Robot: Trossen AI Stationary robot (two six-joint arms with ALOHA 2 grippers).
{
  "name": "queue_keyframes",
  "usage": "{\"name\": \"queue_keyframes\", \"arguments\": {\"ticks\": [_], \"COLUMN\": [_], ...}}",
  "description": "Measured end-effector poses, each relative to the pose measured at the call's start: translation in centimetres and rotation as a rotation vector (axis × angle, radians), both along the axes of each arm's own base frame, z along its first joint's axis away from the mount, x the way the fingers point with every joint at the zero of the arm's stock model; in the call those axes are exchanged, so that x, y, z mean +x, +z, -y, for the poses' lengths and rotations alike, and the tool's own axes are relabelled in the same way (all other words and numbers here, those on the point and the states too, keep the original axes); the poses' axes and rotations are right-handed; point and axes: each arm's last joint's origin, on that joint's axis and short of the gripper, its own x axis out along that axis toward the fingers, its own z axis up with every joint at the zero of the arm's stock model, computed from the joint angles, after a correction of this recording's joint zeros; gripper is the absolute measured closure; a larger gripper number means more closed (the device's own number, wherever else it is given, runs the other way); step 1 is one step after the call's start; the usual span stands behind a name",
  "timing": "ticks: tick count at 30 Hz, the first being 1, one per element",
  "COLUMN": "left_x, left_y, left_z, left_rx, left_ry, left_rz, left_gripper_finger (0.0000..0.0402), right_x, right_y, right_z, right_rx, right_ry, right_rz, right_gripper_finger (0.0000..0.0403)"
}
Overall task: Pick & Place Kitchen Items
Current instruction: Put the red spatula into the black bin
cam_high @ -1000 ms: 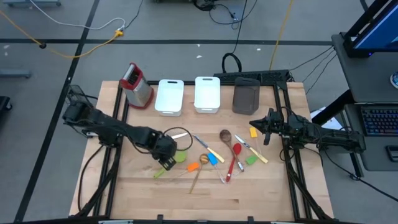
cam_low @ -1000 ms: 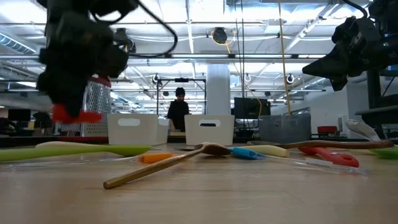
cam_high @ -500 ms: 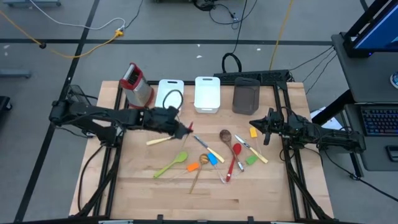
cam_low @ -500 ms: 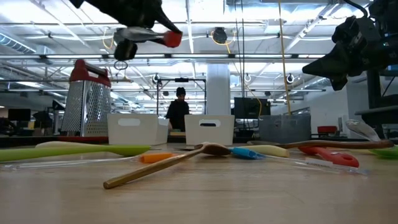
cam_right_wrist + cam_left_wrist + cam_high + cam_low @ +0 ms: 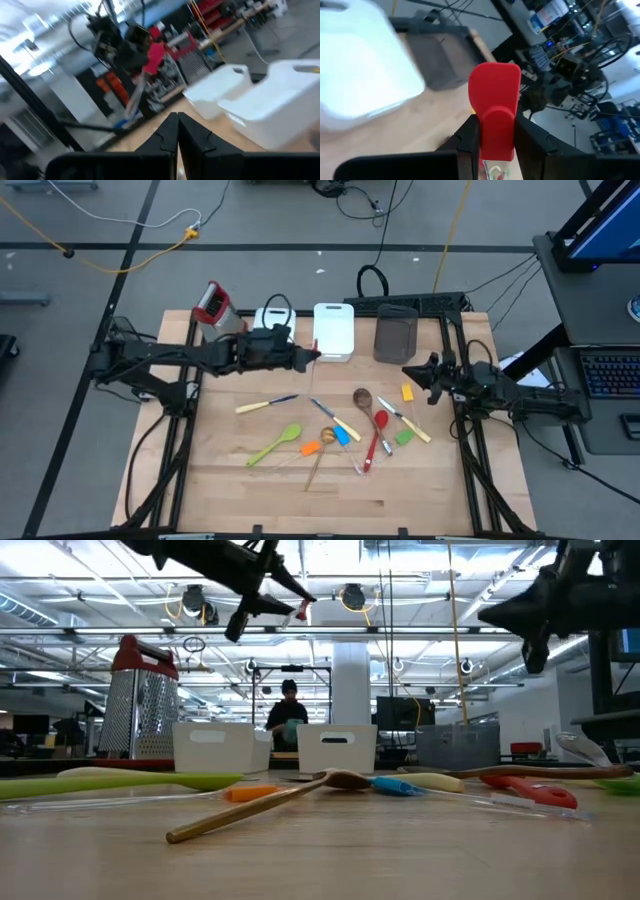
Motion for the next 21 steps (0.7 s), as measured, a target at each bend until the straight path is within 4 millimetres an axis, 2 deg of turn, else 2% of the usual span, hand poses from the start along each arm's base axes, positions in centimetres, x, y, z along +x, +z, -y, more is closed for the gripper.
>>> {"name": "queue_keyframes", "arguments": {"ticks": [4,9,14,21], "left_x": [2.1,5.5,8.7,11.6], "left_y": [1.2,2.5,2.8,2.1], "left_z": [-0.2,-0.5,-0.3,0.1], "left_rx": [0.044,0.094,0.107,0.172], "left_ry": [-0.034,-0.114,-0.164,-0.155], "left_rz": [0.016,0.037,0.041,-0.015], "left_gripper_finger": [0.0318,0.0318,0.0318,0.0318], "right_x": [1.1,3.0,4.7,7.0], "right_y": [0.8,0.7,0.3,2.0], "right_z": [0.1,0.3,0.4,0.7], "right_rx": [-0.003,-0.065,-0.062,-0.124], "right_ry": [0.004,0.007,0.048,0.042], "right_rz": [0.075,0.077,0.071,0.013], "right_gripper_finger": [0.0399,0.0382,0.0331,0.0242]}}
